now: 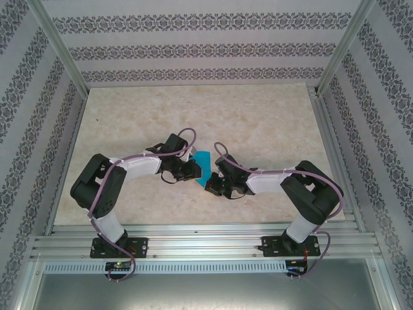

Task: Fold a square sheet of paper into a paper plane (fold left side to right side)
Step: Third fold the triangle at the center of the table.

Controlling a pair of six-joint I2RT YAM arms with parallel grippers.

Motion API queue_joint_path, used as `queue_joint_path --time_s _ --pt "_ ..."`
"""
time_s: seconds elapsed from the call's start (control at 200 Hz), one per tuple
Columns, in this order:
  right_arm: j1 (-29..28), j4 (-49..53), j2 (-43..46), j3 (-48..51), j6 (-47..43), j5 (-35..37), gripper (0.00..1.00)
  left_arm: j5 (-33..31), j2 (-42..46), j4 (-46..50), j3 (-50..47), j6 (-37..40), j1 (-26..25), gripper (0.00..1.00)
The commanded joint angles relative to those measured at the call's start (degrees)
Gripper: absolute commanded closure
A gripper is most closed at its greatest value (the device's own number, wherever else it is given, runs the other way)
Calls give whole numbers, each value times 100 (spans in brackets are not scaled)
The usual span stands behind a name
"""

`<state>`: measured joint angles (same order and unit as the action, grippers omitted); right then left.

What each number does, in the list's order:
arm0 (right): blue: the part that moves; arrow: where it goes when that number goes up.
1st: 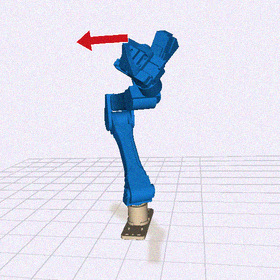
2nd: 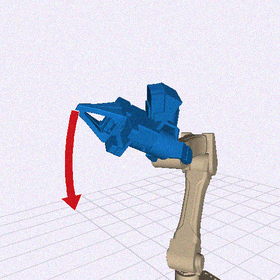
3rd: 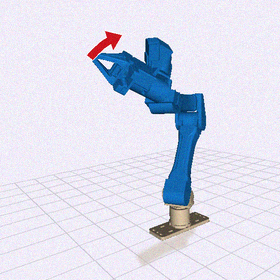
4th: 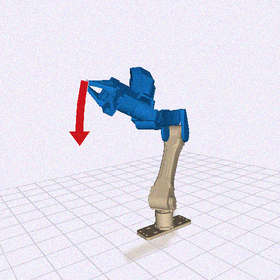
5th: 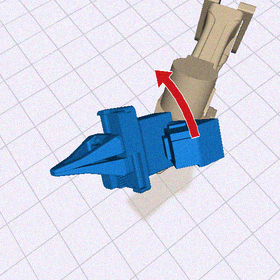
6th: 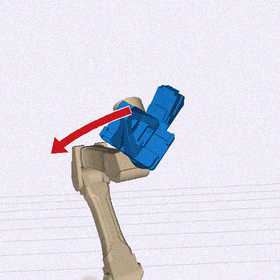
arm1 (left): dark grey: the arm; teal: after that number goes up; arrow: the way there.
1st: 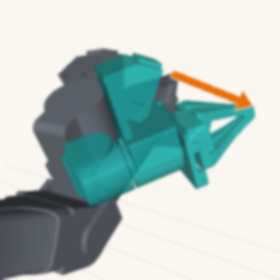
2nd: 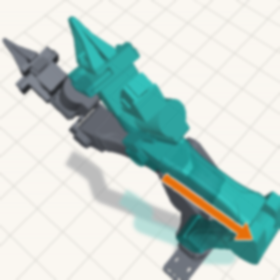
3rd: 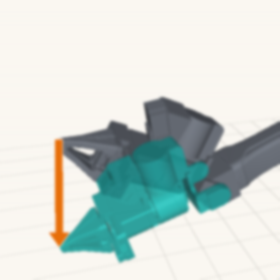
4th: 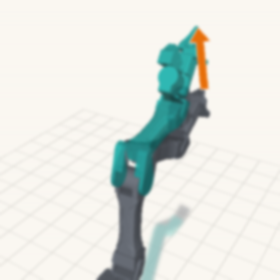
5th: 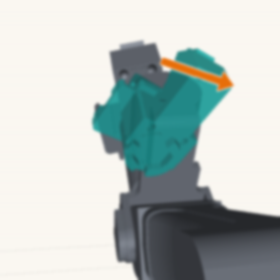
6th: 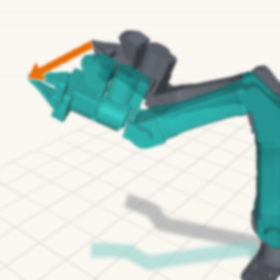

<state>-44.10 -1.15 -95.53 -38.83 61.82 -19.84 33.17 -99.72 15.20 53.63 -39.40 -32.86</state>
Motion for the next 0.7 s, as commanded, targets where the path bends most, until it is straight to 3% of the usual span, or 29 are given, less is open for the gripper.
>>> queue_joint_path --time_s 0.0,0.36,0.694 --pt "30 841 -265 244 -87 263 96 118 -177 -539 -32 -247 -165 83" --pt "56 914 -300 235 -137 274 96 47 -559 -1098 -237 -586 -366 84" --pt "65 1407 -229 209 -293 519 96 -984 -538 -498 -336 -184 -362 83"
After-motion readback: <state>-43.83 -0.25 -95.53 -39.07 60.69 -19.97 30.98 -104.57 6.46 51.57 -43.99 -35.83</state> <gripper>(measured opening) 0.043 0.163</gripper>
